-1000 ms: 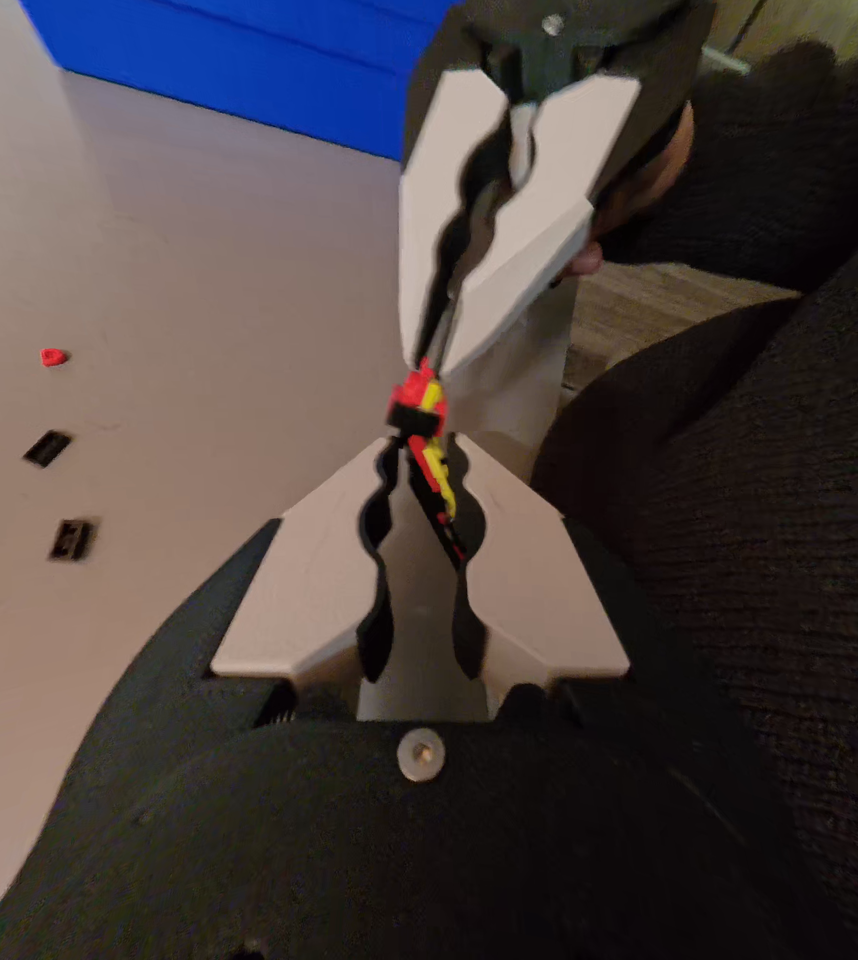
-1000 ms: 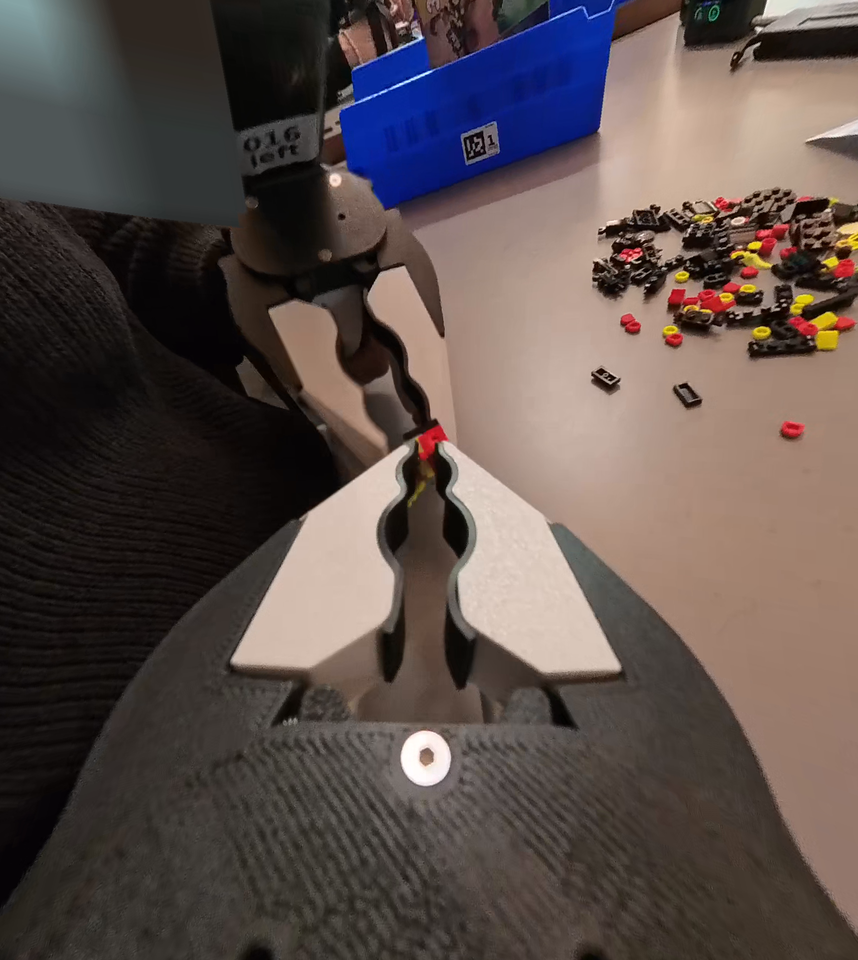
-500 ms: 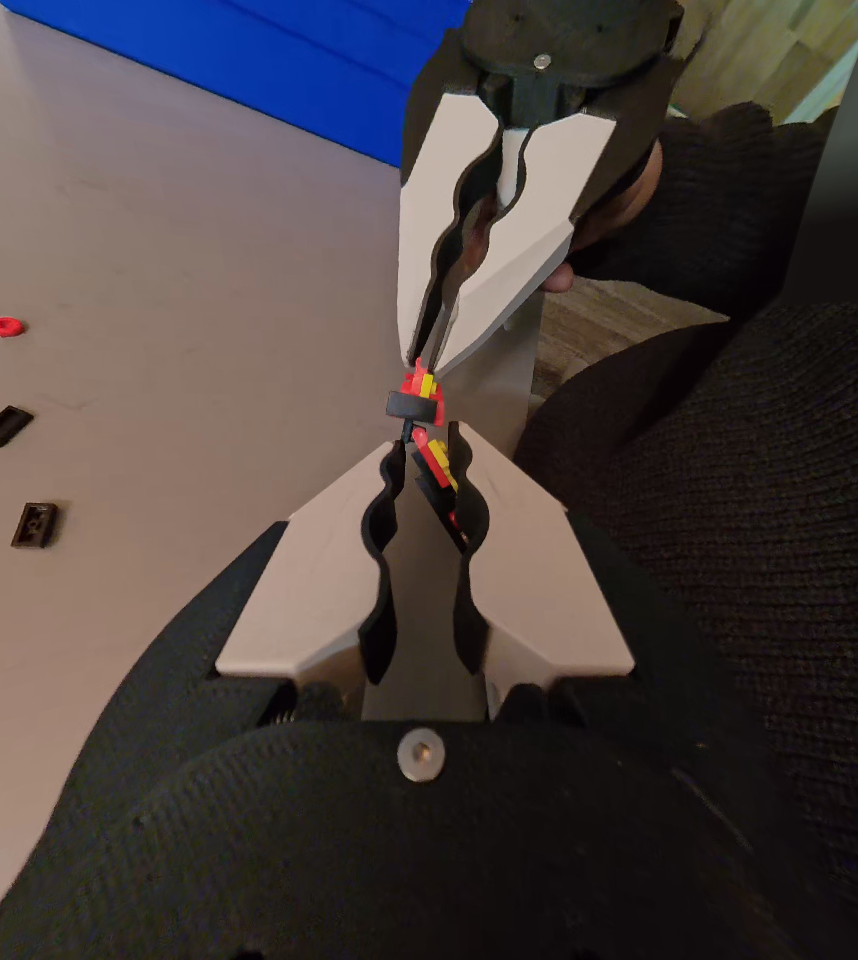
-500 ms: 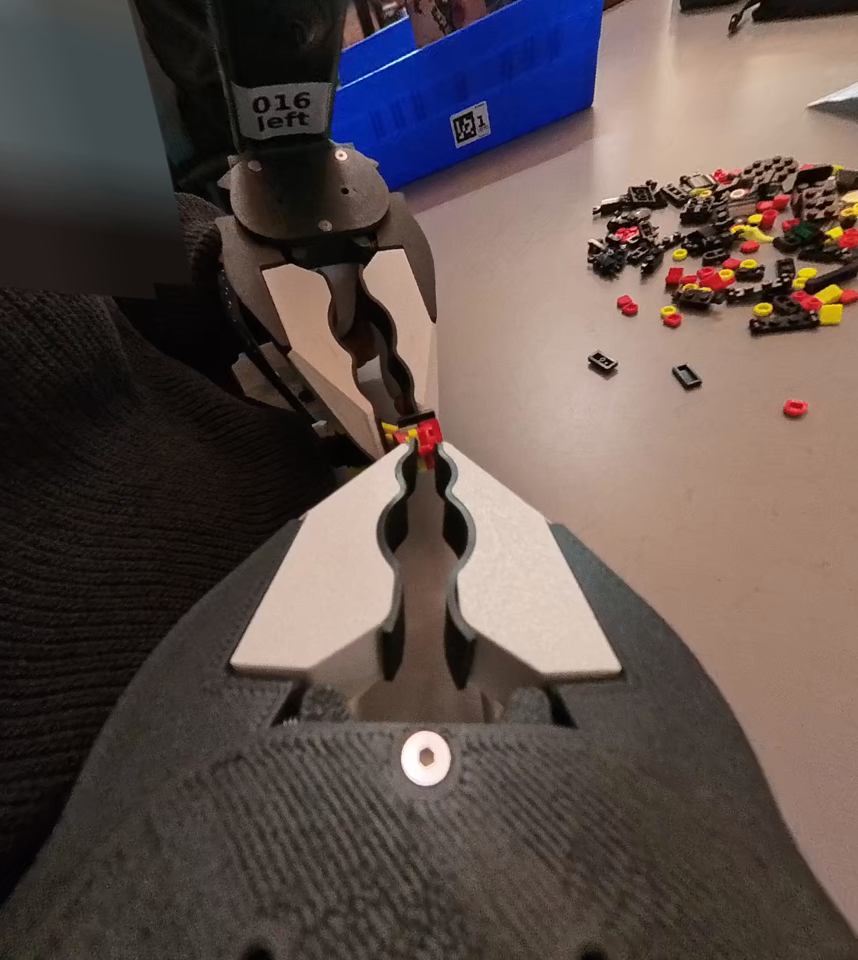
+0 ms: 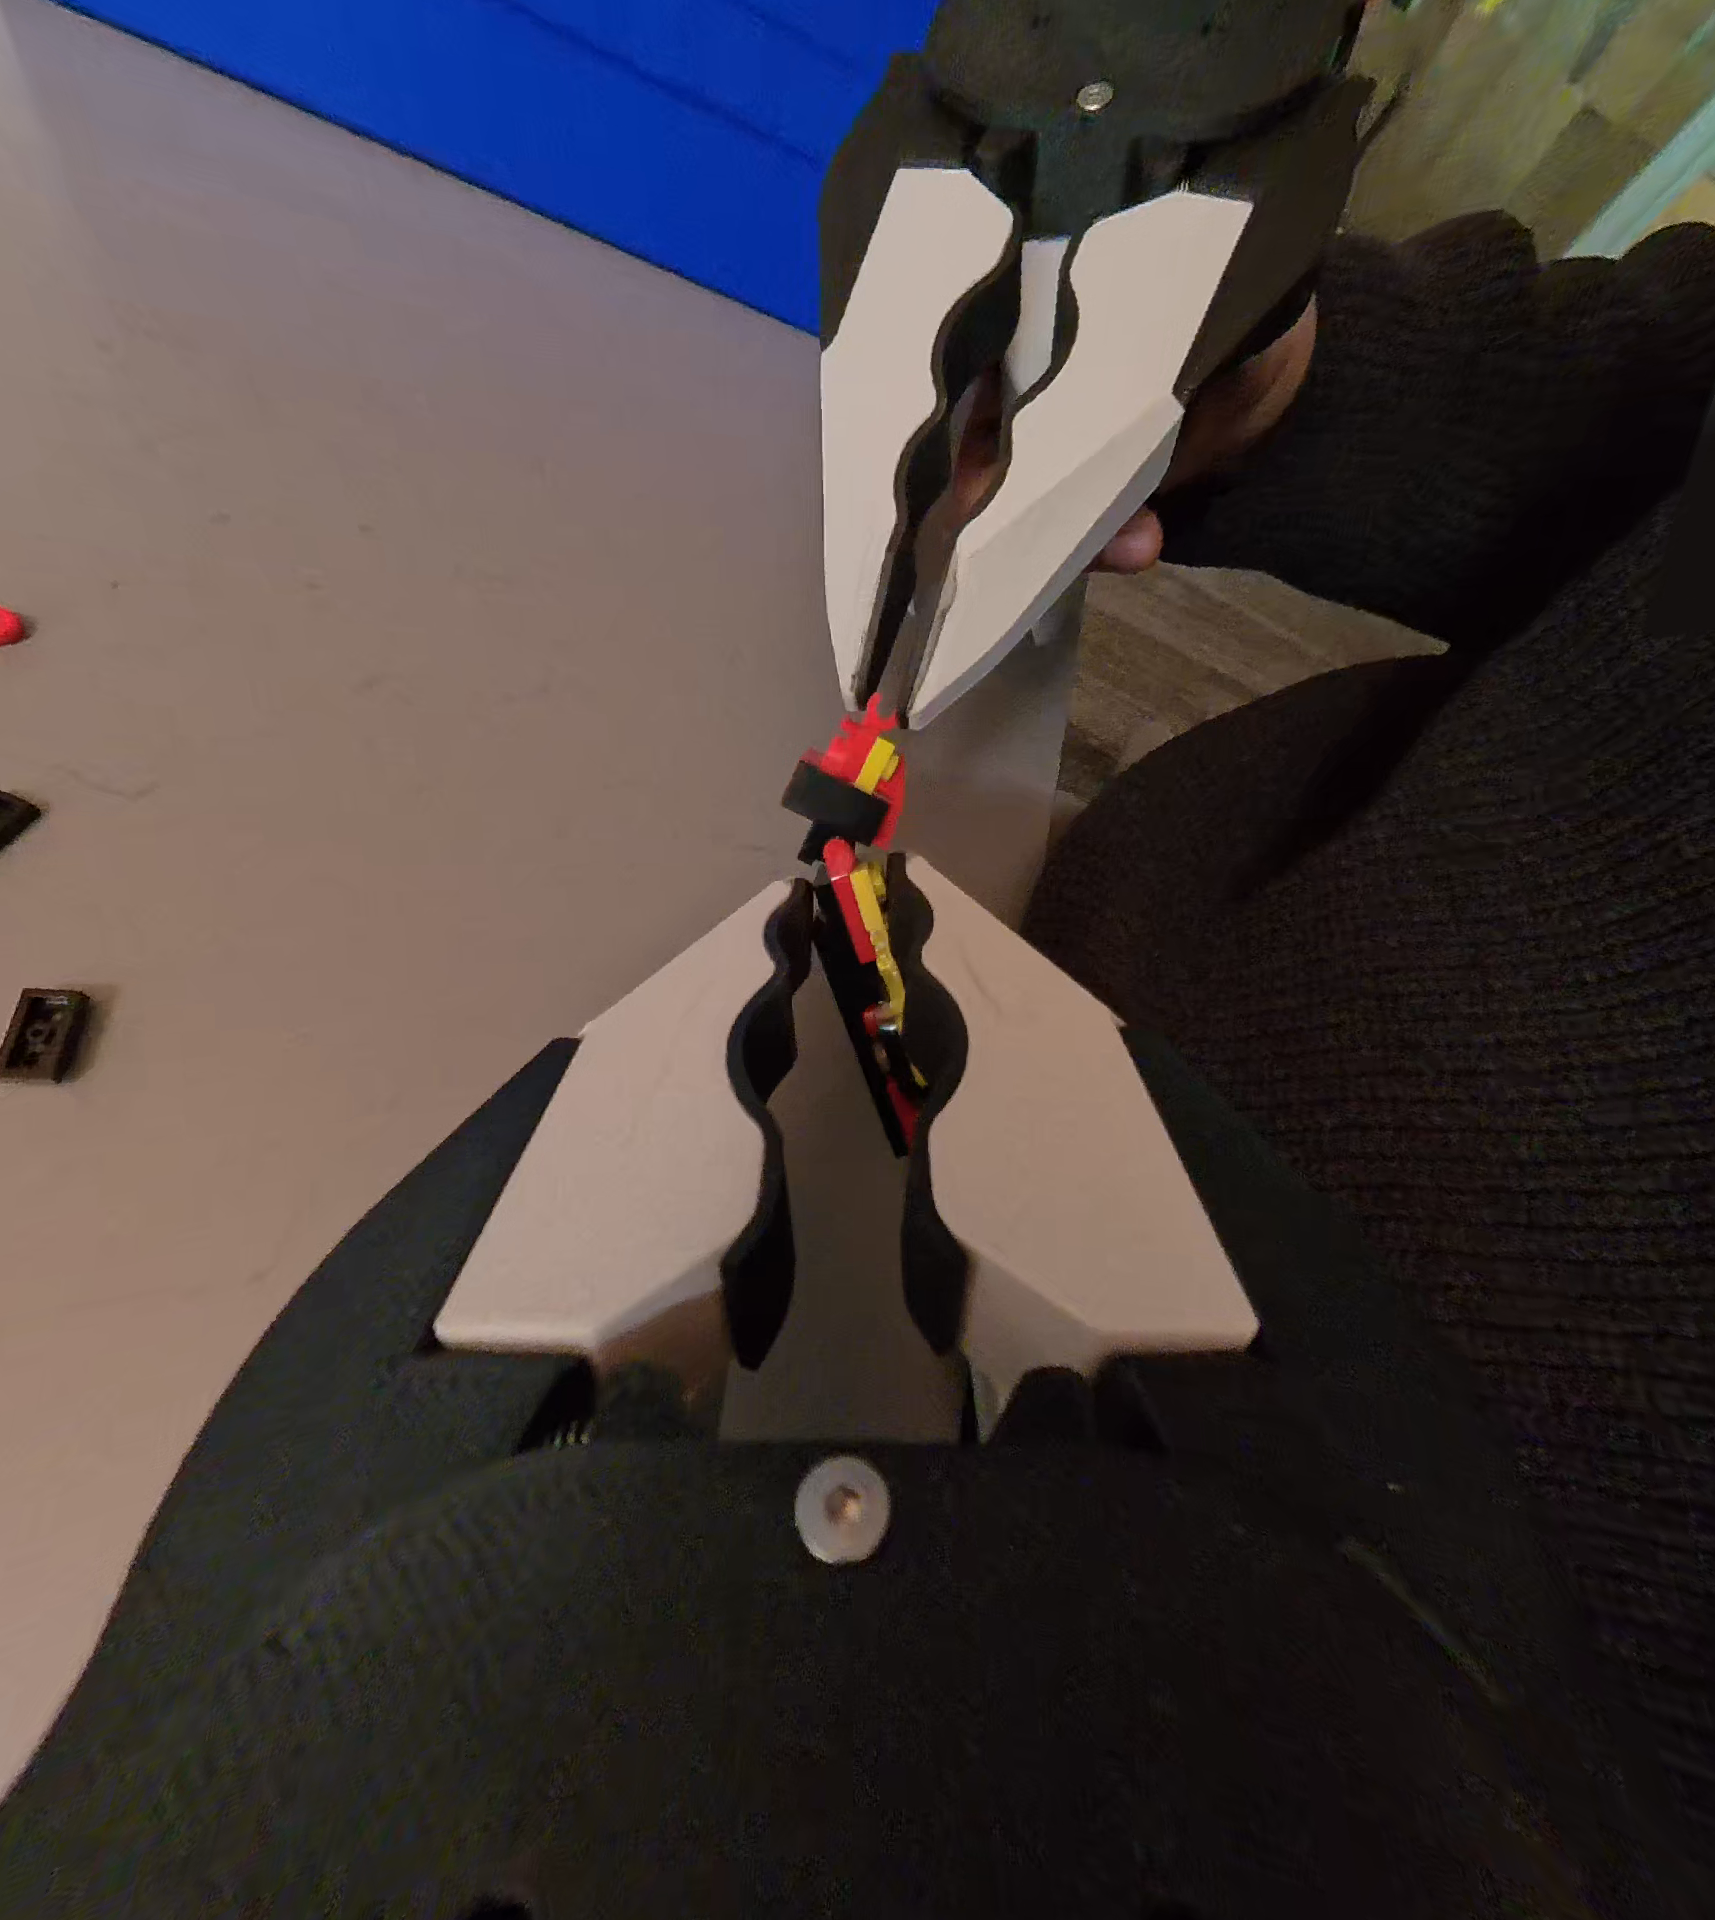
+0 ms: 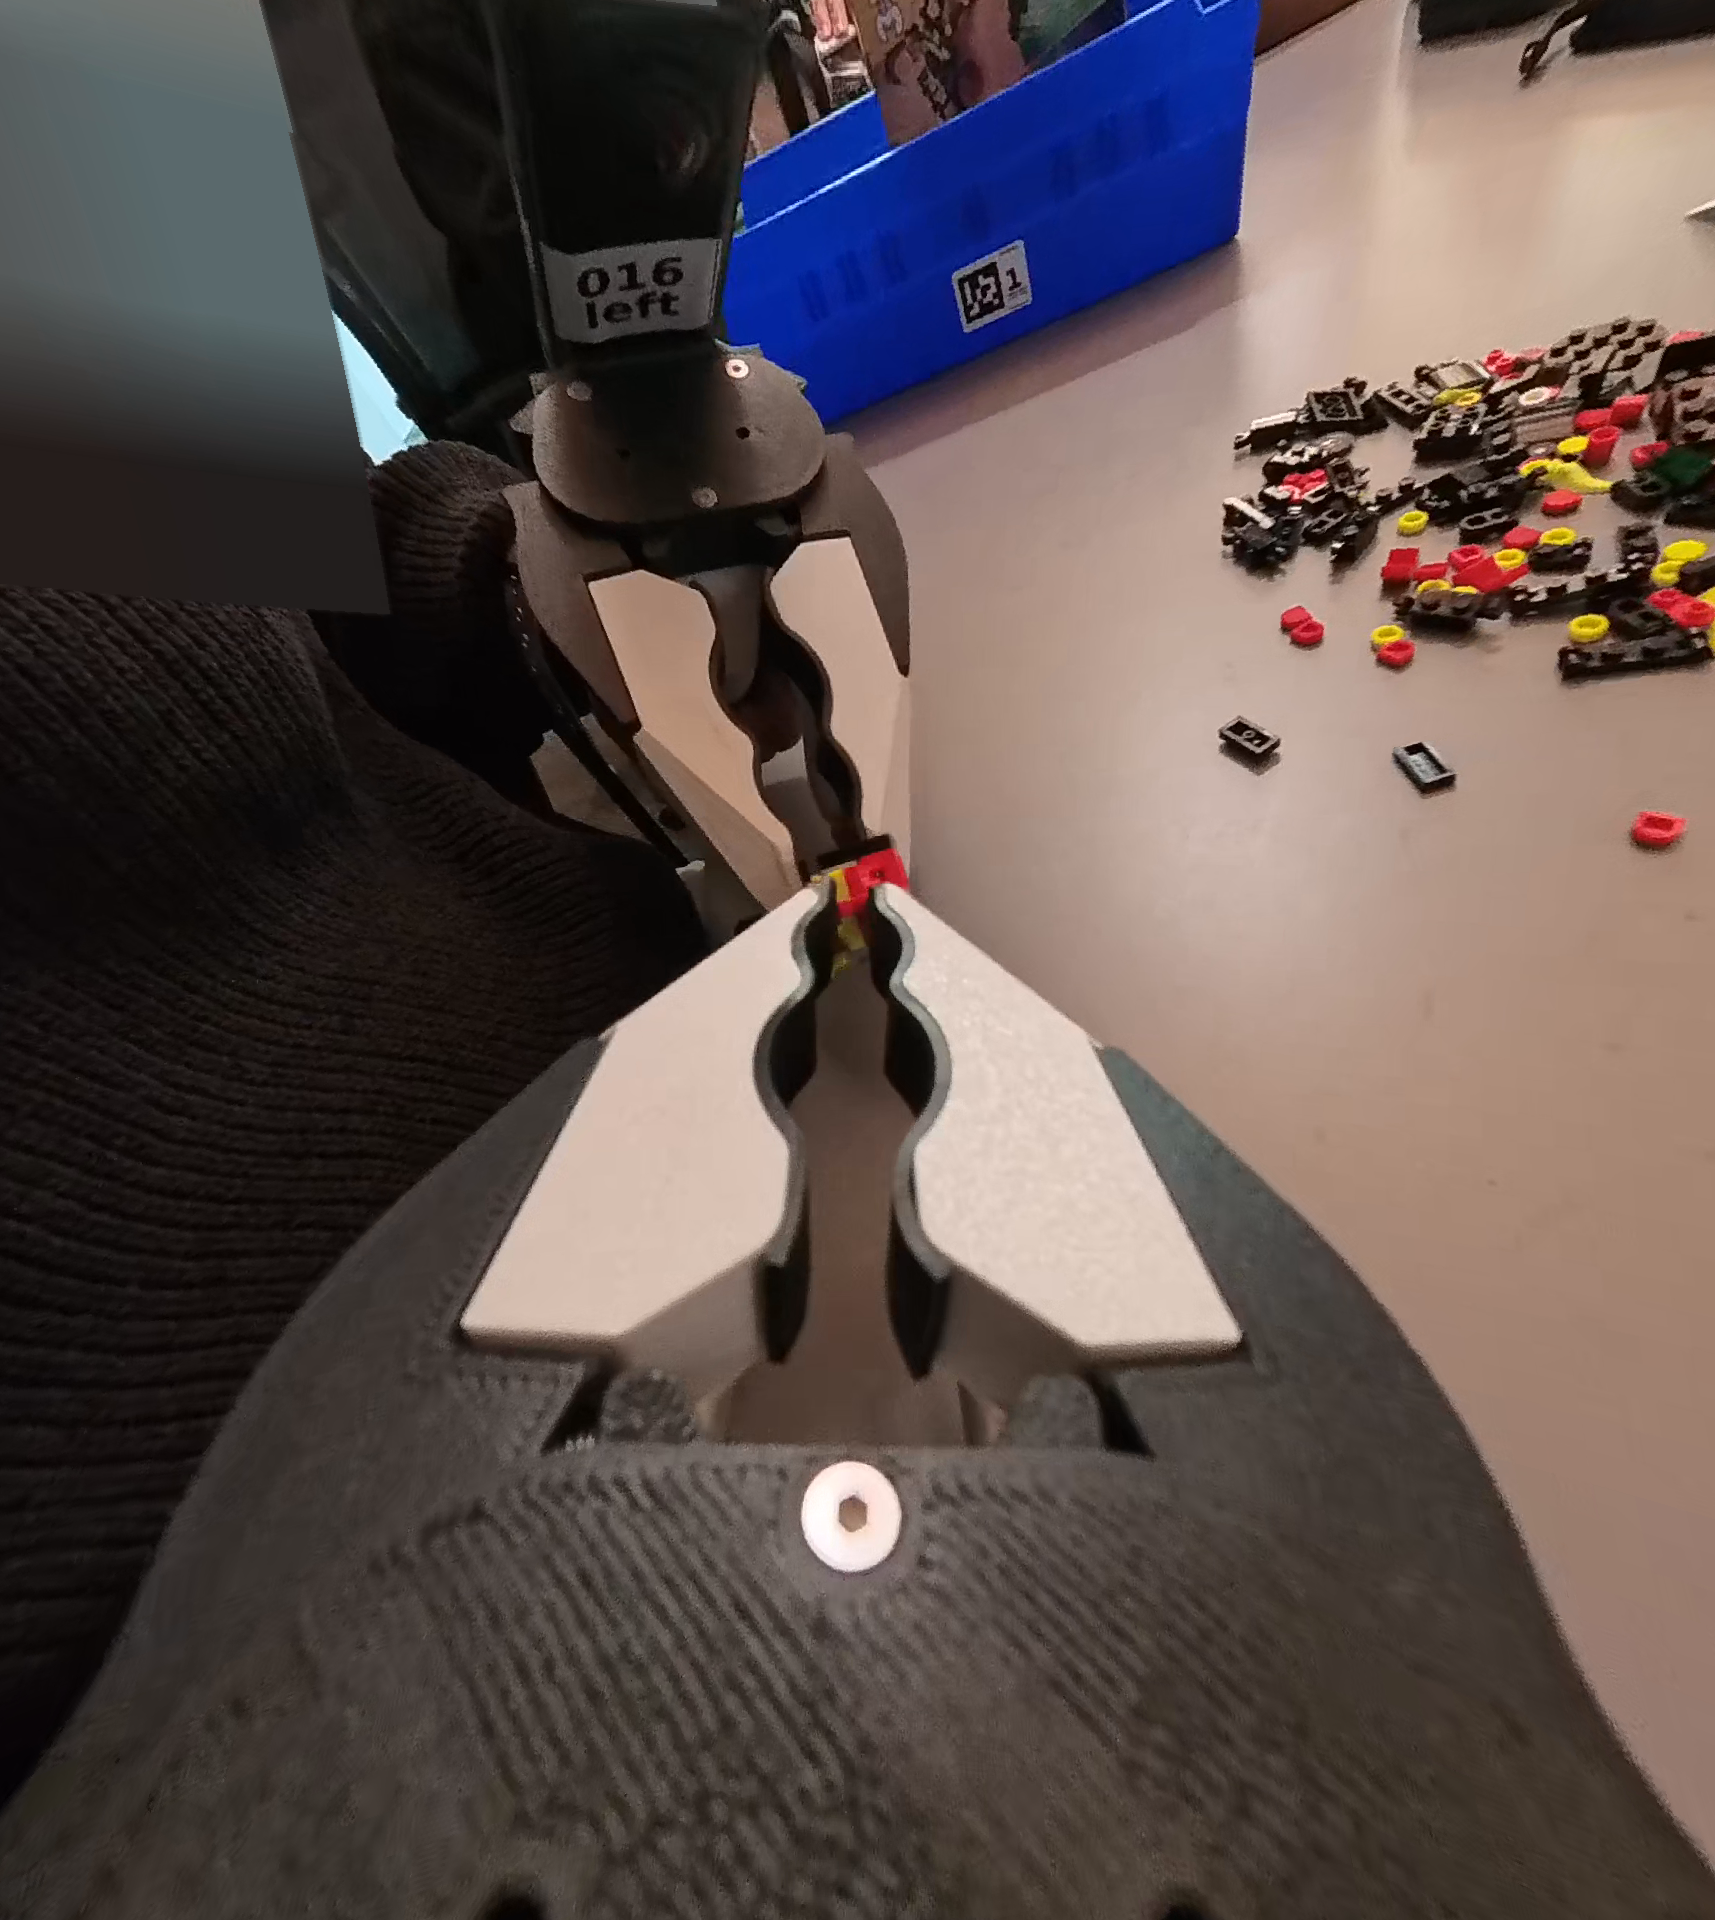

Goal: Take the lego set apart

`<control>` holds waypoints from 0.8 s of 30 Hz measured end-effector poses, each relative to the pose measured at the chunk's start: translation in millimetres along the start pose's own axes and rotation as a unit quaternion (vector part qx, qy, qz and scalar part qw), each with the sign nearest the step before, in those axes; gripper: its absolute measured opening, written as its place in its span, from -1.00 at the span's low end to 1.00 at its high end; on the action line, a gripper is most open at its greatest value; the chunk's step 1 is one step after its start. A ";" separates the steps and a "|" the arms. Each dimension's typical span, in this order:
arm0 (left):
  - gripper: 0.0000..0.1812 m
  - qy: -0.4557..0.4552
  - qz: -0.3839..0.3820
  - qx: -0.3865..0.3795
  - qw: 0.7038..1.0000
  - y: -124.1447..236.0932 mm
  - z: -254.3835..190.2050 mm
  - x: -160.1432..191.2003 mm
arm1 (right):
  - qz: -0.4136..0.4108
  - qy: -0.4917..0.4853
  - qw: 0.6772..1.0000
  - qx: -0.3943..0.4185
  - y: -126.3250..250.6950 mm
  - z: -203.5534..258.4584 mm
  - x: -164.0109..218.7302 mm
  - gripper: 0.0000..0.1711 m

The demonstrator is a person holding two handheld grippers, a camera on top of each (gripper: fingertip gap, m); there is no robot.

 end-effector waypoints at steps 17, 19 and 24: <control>-0.87 -0.029 -0.017 0.017 0.999 4.8 -7.7 -4.4 | -0.023 -0.054 0.998 -0.029 4.5 -2.0 -3.2 -0.96; -0.87 -0.033 -0.016 0.020 0.999 4.8 -8.7 -3.8 | -0.021 -0.064 0.997 -0.033 4.0 -1.8 -2.3 -0.95; -0.87 -0.043 -0.015 0.023 0.999 5.7 -9.7 -3.2 | -0.013 -0.071 0.997 -0.027 3.1 -2.8 -0.8 -0.95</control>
Point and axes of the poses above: each gripper's, where its closed fingertips meet, y back along the fingers, x out of its underside, z = x × y across the jaws, the point moved 3 cm from there along y, back along the fingers, and after that the axes turned 2 degrees about y, right-handed, at the moved point
